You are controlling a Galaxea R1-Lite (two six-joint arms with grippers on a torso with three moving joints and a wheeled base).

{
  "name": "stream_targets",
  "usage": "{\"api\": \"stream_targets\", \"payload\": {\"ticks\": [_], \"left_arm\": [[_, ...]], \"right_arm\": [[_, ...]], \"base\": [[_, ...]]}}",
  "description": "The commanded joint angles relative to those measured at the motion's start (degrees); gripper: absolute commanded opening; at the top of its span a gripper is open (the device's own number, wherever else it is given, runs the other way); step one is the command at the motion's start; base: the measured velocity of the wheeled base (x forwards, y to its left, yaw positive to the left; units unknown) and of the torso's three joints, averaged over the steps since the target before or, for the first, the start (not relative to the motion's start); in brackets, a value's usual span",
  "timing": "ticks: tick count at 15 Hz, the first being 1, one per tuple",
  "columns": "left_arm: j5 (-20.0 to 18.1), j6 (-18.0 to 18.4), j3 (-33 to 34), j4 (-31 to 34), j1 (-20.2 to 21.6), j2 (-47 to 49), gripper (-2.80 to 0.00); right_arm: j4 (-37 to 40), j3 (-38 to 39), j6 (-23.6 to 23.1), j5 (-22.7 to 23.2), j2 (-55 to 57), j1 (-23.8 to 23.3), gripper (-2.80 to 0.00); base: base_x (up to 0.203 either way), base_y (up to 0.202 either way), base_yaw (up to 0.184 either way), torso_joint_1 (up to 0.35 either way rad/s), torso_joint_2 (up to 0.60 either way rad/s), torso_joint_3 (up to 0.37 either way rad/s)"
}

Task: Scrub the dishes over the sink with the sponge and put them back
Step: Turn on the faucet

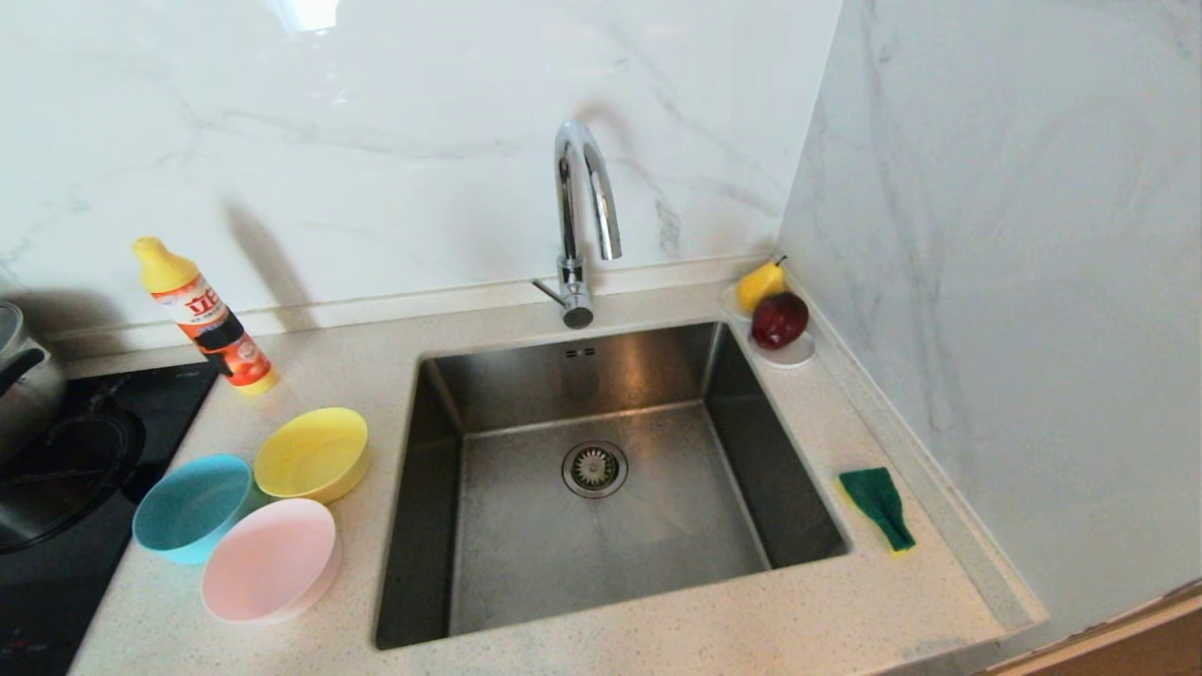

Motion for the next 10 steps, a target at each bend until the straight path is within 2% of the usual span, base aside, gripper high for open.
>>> {"api": "stream_targets", "payload": {"ticks": [1, 8, 10], "left_arm": [[0.0, 0.0, 1.1, 0.0, 0.0, 0.2, -2.8], [0.0, 0.0, 1.1, -0.1, 0.0, 0.2, -2.8], [0.0, 0.0, 1.1, 0.0, 0.0, 0.2, -2.8]], "right_arm": [[0.0, 0.0, 0.0, 0.1, 0.0, 0.1, -2.8], [0.1, 0.0, -1.1, 0.0, 0.0, 0.1, -2.8], [-0.1, 0.0, 0.0, 0.0, 0.0, 0.0, -2.8]], "base": [[0.0, 0.0, 0.0, 0.0, 0.0, 0.0], [0.0, 0.0, 0.0, 0.0, 0.0, 0.0], [0.0, 0.0, 0.0, 0.0, 0.0, 0.0]]}}
